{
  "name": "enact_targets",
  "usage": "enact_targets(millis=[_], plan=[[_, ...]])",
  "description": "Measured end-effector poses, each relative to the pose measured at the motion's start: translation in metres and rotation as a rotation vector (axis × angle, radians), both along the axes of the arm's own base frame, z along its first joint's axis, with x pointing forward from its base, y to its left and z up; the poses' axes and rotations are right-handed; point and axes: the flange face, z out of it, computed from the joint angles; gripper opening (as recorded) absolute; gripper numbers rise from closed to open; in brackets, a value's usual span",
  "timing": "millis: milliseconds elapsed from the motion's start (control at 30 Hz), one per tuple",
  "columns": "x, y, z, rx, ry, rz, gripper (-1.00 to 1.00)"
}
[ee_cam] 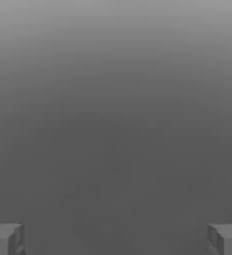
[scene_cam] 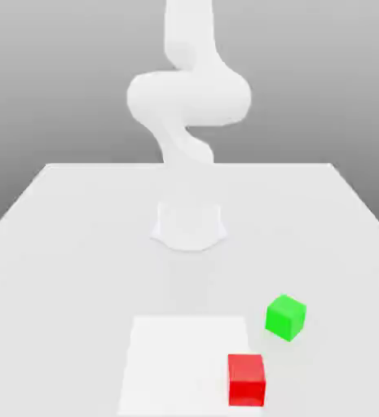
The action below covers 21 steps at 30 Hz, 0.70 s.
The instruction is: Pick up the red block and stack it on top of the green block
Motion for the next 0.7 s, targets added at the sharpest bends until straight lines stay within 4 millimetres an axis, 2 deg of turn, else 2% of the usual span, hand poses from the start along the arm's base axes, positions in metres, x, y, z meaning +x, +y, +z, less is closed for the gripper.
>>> enact_targets(millis=[167, 333, 533, 700], plan=[[0.057, 0.015, -0.088, 0.026, 0.153, 0.013, 0.00], [0.093, 0.033, -0.181, 0.037, 0.302, 0.018, 0.00], [0.108, 0.054, -0.298, 0.030, 0.479, 0.015, 0.00], [0.099, 0.071, -0.395, 0.006, 0.623, 0.010, 0.00]])
